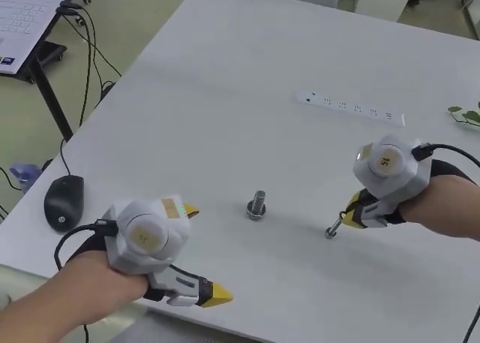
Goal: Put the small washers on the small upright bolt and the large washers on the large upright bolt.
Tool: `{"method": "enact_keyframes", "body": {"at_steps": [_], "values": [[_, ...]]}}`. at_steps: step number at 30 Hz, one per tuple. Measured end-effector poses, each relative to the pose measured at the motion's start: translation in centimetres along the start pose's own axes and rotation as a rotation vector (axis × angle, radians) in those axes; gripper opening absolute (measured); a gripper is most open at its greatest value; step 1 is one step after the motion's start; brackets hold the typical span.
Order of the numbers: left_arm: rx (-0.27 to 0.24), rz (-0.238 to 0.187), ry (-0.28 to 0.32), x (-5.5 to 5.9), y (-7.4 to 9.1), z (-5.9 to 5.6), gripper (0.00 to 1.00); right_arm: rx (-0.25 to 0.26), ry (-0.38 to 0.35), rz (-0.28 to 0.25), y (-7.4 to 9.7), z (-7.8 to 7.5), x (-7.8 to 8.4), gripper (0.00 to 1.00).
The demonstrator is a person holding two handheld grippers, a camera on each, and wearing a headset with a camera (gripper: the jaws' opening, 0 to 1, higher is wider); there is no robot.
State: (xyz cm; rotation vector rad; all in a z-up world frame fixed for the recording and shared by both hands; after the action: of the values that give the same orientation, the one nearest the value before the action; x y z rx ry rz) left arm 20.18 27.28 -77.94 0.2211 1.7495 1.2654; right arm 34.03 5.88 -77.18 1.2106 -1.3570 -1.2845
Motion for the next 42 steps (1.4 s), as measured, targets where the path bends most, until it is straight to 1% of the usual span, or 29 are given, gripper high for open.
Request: {"method": "enact_keyframes", "body": {"at_steps": [12,22,27,42], "values": [[0.006,0.008,0.008,0.3,-0.2,0.2,0.86,-0.019,0.013,0.023,-0.6,0.6,-0.3,0.13],[0.007,0.018,0.017,0.7,-0.1,0.1,0.85,-0.027,0.042,0.045,-2.2,0.6,-0.6,0.13],[0.01,0.024,0.021,1.0,-0.1,0.1,0.85,-0.03,0.049,0.057,-3.1,0.5,-0.4,0.13],[0.01,0.038,0.029,1.5,-0.1,0.1,0.84,-0.044,0.06,0.082,-4.7,0.8,-0.4,0.13]]}}
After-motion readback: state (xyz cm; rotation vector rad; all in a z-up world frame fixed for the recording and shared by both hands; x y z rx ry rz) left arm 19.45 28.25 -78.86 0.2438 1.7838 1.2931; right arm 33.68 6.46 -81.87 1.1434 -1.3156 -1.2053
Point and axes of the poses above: the centre of the closed fingertips' face, and the gripper's own axes: y roughly backward along the fingers, z roughly to its left, x roughly out of its underside, the point moved 4 cm from there along y, roughly backward along the fingers, and after that the axes turned 15 degrees about z, right-handed, at the moved point
